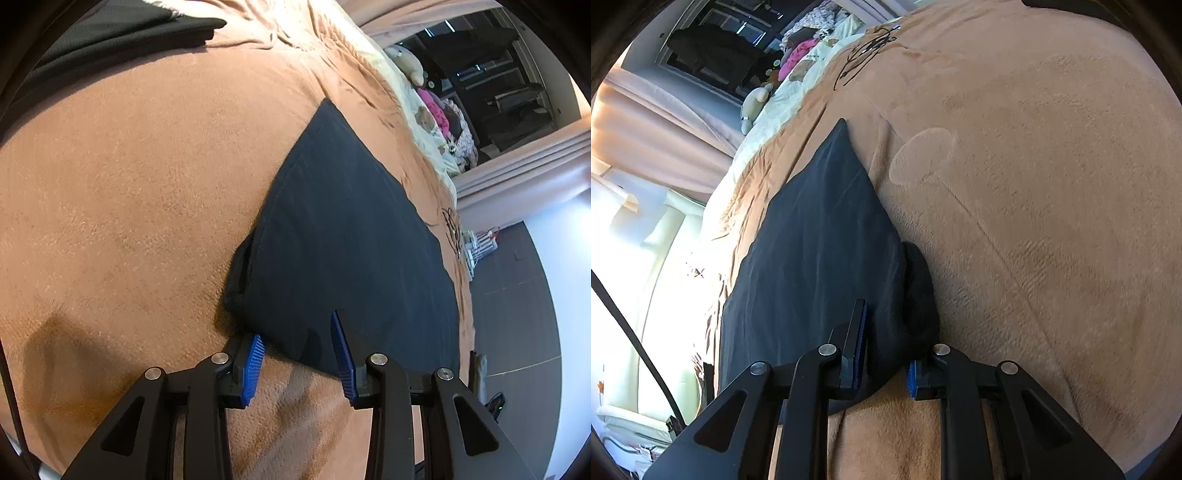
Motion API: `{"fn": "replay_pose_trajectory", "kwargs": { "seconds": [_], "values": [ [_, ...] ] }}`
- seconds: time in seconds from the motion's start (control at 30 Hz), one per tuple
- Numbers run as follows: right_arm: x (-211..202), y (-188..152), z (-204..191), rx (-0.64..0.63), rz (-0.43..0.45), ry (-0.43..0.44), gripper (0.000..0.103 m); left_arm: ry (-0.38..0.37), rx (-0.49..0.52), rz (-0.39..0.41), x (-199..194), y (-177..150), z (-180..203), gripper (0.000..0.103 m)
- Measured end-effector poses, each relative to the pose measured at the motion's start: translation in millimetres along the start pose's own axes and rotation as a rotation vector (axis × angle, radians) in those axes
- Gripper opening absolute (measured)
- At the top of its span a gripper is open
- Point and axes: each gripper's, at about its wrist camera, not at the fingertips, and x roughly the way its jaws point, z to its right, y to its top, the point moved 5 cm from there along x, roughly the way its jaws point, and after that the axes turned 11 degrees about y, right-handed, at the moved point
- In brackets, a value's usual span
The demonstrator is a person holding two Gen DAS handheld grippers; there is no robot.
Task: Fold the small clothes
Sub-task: 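Close both grippers on the long edge of the folded black shirt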
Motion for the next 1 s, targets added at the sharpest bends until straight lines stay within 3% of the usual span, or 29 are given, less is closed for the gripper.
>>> {"fn": "replay_pose_trajectory", "kwargs": {
  "seconds": [0.37,0.53,0.6,0.67,0.83,1.0],
  "values": [
    [2,5,3,0.002,-0.011,0.014,0.014,0.088,0.032,0.09,10,11,9,0.038],
    [5,9,0,-0.022,-0.007,-0.01,0.013,0.168,0.076,0.155,9,11,10,0.036],
    [3,10,-3,-0.036,0.0,-0.017,0.003,0.216,0.101,0.181,10,13,11,0.029],
    [0,11,-6,-0.051,0.01,-0.016,0.001,0.238,0.103,0.187,12,15,9,0.019],
    [-11,12,-19,-0.105,0.045,-0.038,0.0,0.277,0.13,0.223,4,18,13,0.006],
    [-31,10,-35,-0.143,0.086,-0.038,0.0,0.253,0.167,0.245,-16,21,22,0.005]
  ]
}}
